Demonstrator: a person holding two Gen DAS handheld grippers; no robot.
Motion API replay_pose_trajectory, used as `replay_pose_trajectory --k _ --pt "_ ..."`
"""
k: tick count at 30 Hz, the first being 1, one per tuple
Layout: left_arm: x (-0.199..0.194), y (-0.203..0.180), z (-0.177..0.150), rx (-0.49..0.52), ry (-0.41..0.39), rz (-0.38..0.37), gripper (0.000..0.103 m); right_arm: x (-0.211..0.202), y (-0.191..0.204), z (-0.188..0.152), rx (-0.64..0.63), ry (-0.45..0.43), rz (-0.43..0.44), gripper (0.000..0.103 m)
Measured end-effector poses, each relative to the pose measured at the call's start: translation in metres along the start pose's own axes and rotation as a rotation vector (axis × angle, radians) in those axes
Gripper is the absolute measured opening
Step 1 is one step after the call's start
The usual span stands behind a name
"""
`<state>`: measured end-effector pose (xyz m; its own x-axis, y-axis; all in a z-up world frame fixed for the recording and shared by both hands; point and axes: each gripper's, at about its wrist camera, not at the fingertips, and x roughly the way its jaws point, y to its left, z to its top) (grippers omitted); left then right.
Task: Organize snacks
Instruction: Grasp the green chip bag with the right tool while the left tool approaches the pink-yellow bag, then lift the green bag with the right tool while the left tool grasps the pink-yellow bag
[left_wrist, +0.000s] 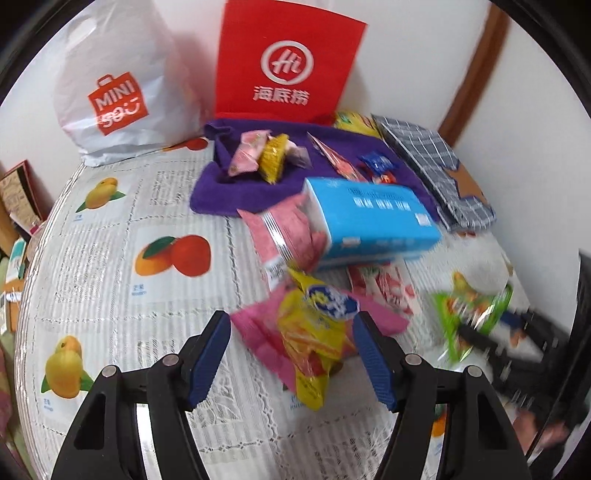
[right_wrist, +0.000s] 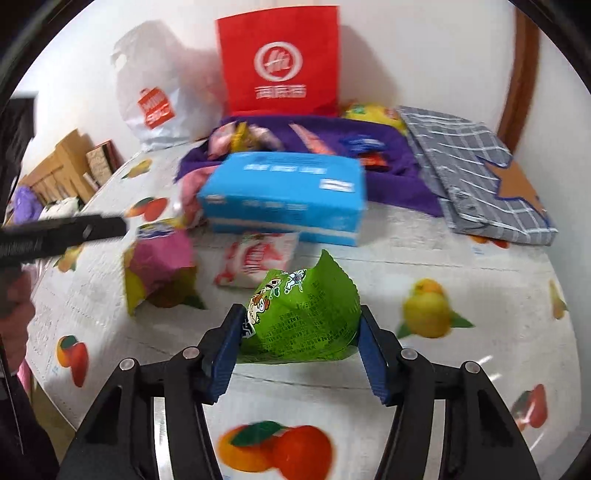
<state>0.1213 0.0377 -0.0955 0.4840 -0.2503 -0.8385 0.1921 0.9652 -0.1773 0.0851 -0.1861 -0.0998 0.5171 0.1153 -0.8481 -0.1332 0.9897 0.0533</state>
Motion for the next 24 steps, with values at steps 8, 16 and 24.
replay_pose_trajectory --k 8,16,24 --pt "0.024 -0.025 -0.008 0.131 0.041 0.039 0.069 0.008 -0.034 -0.005 0.066 0.011 -0.024 0.059" --pt "0.051 -0.038 0.002 0.168 0.075 0.107 0.069 0.014 -0.047 -0.005 0.079 0.026 -0.026 0.059" --pt "0.044 -0.031 0.008 0.142 0.077 0.055 0.043 0.023 -0.051 -0.003 0.096 0.037 -0.018 0.059"
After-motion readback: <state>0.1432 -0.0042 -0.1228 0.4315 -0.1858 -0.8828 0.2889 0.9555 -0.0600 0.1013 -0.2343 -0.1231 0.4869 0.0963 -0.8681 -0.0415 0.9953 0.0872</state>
